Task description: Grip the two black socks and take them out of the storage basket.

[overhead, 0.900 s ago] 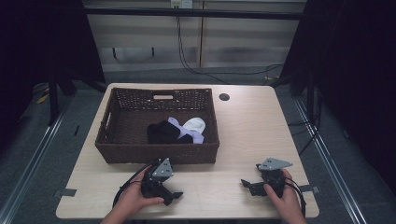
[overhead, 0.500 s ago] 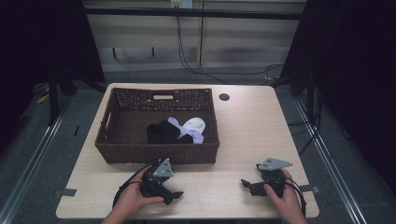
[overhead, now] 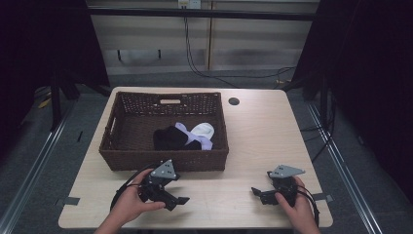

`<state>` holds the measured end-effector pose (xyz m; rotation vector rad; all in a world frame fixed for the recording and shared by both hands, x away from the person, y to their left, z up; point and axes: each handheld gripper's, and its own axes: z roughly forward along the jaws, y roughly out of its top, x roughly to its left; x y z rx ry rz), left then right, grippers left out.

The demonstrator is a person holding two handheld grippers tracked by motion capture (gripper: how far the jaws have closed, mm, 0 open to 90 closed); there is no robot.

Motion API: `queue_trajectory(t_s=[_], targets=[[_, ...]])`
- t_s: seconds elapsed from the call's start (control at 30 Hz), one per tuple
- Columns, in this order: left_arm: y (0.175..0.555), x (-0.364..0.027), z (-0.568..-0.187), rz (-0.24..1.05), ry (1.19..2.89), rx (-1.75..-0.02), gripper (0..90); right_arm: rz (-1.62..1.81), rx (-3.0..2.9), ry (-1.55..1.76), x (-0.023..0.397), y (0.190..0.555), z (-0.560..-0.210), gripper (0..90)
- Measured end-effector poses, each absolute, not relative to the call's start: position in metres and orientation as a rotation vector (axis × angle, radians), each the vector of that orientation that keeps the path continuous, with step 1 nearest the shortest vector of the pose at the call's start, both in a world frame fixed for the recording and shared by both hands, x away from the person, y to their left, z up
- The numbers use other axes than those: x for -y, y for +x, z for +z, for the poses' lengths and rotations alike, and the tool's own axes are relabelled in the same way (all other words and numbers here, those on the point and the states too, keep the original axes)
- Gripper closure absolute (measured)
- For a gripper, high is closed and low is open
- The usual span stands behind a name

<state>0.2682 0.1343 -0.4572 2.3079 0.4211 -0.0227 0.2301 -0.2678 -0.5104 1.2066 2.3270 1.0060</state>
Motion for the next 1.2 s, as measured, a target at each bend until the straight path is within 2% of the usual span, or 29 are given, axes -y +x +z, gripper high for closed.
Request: queue_trajectory(t_s=[0.27, 0.57, 0.87, 1.2], targets=[[0.274, -0.145, -0.417, -0.032, 2.303, -0.433, 15.7, 1.006, -2.327, 1.208, 0.268, 0.230, -0.510, 12.0], [0.301, -0.160, -0.374, 0.022, 2.294, -0.494, 15.9, 1.006, -2.327, 1.204, 0.268, 0.230, -0.510, 12.0], [0.337, -0.172, -0.365, 0.073, 2.325, -0.596, 16.8, 1.006, -2.327, 1.203, 0.268, 0.230, -0.510, 12.0], [0.373, -0.190, -0.378, 0.124, 2.310, -0.723, 17.6, 1.006, -2.327, 1.204, 0.268, 0.230, -0.510, 12.0]])
